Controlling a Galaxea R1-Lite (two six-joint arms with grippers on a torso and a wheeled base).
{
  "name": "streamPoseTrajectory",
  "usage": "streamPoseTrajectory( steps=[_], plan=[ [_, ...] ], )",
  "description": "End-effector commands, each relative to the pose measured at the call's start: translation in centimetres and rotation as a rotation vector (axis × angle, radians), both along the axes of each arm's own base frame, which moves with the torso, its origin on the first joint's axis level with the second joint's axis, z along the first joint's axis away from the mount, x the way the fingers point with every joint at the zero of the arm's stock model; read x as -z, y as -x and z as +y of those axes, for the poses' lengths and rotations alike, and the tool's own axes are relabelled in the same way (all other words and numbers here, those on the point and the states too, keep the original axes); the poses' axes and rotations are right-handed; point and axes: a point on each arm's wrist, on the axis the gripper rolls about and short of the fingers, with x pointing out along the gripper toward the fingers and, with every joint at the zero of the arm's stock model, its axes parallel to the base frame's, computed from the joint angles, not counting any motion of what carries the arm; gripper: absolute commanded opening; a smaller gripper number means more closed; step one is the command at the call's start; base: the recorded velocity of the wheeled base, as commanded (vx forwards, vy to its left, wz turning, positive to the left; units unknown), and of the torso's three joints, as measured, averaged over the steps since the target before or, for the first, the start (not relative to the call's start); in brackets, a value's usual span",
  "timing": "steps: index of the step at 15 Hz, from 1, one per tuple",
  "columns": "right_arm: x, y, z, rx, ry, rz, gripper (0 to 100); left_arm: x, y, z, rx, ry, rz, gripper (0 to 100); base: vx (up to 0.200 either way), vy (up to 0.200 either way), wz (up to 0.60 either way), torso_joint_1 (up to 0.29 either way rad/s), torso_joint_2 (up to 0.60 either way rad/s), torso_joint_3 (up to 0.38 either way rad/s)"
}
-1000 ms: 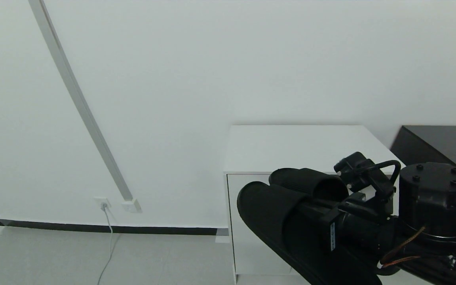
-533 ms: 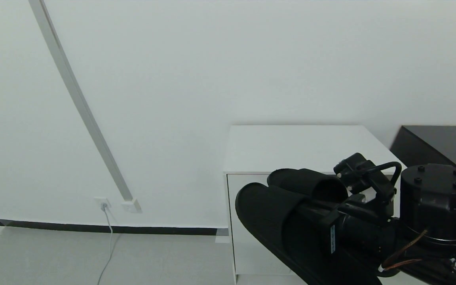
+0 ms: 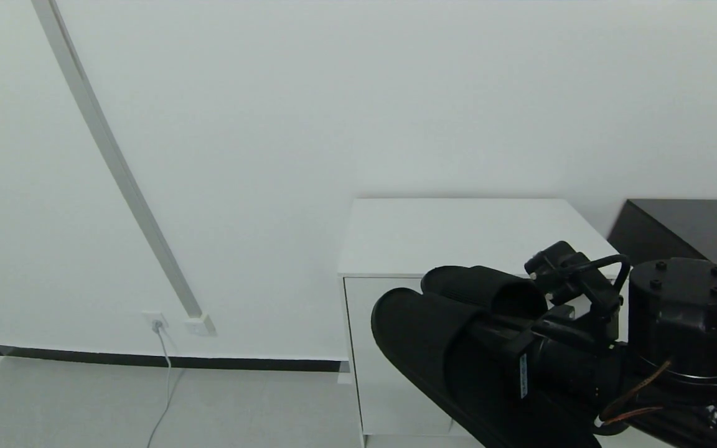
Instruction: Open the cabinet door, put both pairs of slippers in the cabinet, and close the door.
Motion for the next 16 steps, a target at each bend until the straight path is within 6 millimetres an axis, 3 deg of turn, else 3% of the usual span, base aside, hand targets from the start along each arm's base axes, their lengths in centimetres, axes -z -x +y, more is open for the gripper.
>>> streamPoseTrajectory(
  steps=[1, 16],
  plan=[
    [0.06, -0.03, 0.11, -0.002, 0.001, 0.002, 0, 0.0, -0.01, 0.0, 0.0, 0.0, 0.001, 0, 0.0, -0.2, 0.0, -0.002, 0.0, 0.002],
    [0.11, 0.18, -0.29, 0.003, 0.001, 0.004, 0, 0.0, -0.01, 0.0, 0.0, 0.002, 0.001, 0, 0.0, -0.187, 0.0, 0.002, 0.0, 0.002]
  ],
)
